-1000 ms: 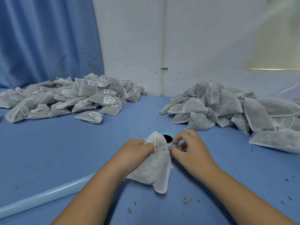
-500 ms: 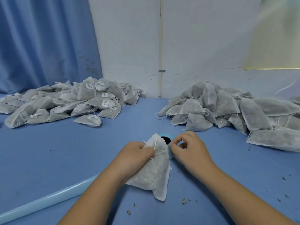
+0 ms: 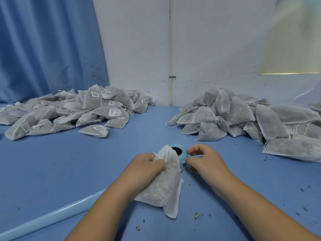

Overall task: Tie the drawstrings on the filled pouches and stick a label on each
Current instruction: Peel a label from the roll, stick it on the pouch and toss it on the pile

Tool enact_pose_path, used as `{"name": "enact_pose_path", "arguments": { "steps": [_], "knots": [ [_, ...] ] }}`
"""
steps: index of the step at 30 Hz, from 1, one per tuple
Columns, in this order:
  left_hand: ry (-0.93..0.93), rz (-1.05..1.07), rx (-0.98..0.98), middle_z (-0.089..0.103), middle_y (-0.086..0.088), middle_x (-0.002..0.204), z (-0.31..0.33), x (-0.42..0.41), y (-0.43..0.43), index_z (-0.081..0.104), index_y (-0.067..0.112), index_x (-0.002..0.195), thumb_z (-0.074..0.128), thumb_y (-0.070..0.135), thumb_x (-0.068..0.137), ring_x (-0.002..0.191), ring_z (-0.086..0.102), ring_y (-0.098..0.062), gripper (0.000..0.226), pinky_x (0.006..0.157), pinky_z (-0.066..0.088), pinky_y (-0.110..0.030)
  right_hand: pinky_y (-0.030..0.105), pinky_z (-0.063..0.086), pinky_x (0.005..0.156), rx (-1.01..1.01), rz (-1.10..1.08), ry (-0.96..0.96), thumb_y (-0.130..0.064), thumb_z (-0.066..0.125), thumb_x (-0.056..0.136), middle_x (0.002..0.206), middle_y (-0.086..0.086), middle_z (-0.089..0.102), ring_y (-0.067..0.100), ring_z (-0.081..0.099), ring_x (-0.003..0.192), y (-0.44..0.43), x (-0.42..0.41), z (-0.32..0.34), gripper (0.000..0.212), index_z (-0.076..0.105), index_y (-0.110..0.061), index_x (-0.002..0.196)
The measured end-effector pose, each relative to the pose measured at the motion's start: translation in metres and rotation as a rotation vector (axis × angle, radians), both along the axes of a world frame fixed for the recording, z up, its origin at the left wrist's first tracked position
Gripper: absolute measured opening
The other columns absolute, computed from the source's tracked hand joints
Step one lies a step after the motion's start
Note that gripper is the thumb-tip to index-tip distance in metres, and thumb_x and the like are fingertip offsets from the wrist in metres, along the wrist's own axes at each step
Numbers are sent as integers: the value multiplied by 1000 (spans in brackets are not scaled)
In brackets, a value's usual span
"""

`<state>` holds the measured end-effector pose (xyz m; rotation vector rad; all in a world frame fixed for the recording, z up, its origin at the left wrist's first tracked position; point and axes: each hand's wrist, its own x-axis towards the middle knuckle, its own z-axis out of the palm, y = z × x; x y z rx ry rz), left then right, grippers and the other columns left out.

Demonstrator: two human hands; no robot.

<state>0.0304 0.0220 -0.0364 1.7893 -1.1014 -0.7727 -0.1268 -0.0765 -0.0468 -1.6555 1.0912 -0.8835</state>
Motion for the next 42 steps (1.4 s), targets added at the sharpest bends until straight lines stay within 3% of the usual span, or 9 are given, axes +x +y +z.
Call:
{"name": "enact_pose_path", "arguments": {
  "steps": [4,8,13,18,24,28,32,35,42],
  "knots": [
    [2,0,6,42,-1,61,0,-1,0,46,19,65,60,22,76,54,40,-15,18,55,33,-28,39,54,76,65,15,-6,-10,65,76,78,0,72,14,65,68,1,0,3,22,60,-22,93],
    [-15,6,-9,38,1,57,0,-1,0,43,19,62,60,20,76,49,35,-15,23,50,29,-25,27,46,59,112,30,18,-9,60,77,61,0,71,5,59,46,2,-3,6,22,56,-21,95],
    [-53,80,-7,32,6,50,-2,1,1,34,22,55,60,20,76,42,30,-12,33,40,22,-19,30,48,63,137,-10,37,-11,59,76,56,0,68,13,57,52,4,-18,9,23,57,-20,97],
    [-127,168,-119,29,9,50,5,-6,1,31,22,52,59,21,79,43,26,-10,39,41,21,-22,33,51,65,103,1,-56,-5,57,80,61,3,67,17,59,57,11,-40,19,25,60,-19,101],
    [-96,11,-225,40,7,56,11,-31,10,48,16,57,63,26,80,51,35,-9,29,48,30,-22,28,51,52,339,515,-686,-3,59,71,81,18,66,28,64,66,48,-48,51,40,58,-1,111],
    [-53,-185,-177,59,6,68,7,-52,13,66,17,75,58,41,69,65,52,-6,26,65,43,-26,30,54,58,328,574,-657,-4,55,71,89,27,67,36,67,78,61,-39,47,39,57,-1,110],
    [-24,-176,-164,45,7,62,4,-55,12,55,15,63,62,26,86,58,40,-9,26,55,33,-21,33,59,74,301,447,-687,-8,56,70,95,20,70,34,69,90,52,-45,40,35,61,-1,105],
    [79,-231,-138,53,7,63,6,-60,15,60,17,66,66,28,77,58,48,-9,17,56,38,-19,37,58,85,307,410,-716,-10,56,72,96,18,72,34,68,98,49,-48,37,34,62,0,104],
    [228,-227,-86,73,-7,89,7,-63,18,73,21,90,62,23,66,79,67,-14,26,74,49,-30,37,57,84,267,342,-708,-7,57,73,93,14,73,27,70,91,51,-47,35,29,62,-2,100]
  ]
}}
